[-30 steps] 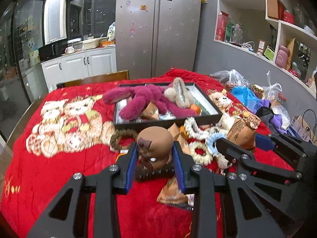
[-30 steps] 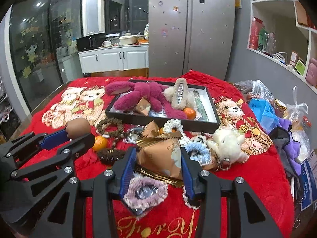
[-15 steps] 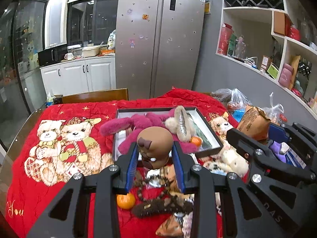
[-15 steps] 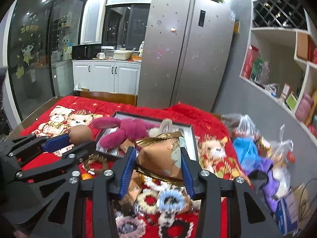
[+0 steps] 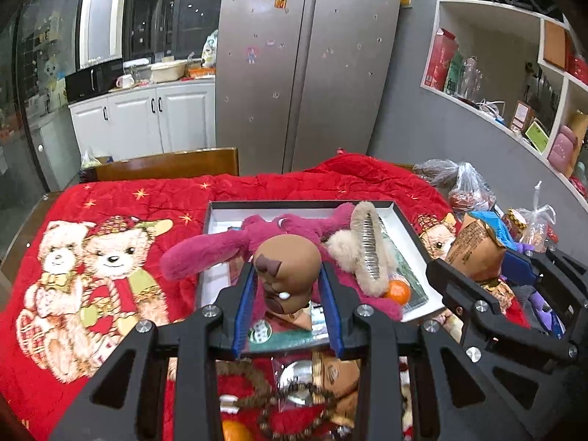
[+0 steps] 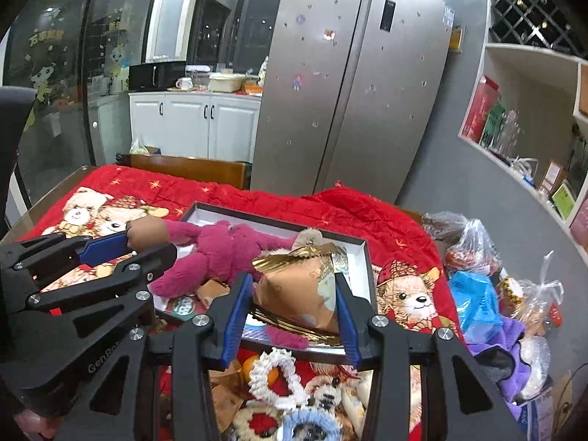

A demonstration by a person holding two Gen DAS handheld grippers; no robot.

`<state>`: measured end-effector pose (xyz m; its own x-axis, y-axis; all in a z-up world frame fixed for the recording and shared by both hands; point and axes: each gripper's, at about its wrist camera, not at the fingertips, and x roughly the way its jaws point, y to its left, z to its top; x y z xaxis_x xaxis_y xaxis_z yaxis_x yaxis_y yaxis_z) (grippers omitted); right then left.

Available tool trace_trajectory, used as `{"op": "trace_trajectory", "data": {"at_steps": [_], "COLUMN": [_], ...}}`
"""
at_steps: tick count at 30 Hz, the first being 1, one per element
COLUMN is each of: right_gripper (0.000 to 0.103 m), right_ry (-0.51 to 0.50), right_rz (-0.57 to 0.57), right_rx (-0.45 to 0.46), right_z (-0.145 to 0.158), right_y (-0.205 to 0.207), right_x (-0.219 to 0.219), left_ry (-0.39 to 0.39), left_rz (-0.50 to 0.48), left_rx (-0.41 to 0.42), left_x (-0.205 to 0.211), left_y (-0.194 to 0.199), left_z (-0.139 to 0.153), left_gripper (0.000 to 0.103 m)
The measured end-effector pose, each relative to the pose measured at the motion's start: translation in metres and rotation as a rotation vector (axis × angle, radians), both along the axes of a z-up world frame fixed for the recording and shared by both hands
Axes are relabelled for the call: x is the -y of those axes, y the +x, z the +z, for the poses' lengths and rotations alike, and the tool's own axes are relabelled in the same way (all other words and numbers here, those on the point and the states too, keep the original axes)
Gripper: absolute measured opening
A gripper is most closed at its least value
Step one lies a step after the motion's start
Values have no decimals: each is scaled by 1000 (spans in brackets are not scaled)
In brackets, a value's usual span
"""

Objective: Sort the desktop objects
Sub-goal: 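Carry the capybara in left gripper while right gripper carries the gold candy over the box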

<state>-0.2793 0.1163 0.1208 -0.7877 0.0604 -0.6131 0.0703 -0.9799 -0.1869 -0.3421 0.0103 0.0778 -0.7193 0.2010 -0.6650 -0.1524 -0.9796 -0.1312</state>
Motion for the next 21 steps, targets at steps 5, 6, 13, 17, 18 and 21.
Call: {"op": "trace_trajectory", "data": {"at_steps": [5, 6, 13, 17, 18, 21], "right_gripper": [45, 45, 45, 45, 45, 45], "right_ry": [-20, -21, -47, -76, -73, -61], "right_rz": [-23, -27, -50, -66, -62, -57], "right_rx": [34, 40, 106, 148, 158, 168], "right_z": [-17, -21, -50, -69, -72, -77], "right_y": [-25, -30, -58, -68, -70, -70], "right_x": [-11, -13, -22, -29, -29, -27], "left_ry": [-16, -16, -38, -35, -35, -45], "left_rz": [-25, -32, -83, -87, -93, -96], "left_rx": [39, 41, 44, 69, 72, 69], "left_x": [-11, -13, -21, -22, -24, -27], "left_y": [-27, -31, -36, -41, -42, -41], "left_z": [-25, -30, -52, -64, -66, -70], "left_gripper": [35, 35, 35, 35, 35, 35]}}
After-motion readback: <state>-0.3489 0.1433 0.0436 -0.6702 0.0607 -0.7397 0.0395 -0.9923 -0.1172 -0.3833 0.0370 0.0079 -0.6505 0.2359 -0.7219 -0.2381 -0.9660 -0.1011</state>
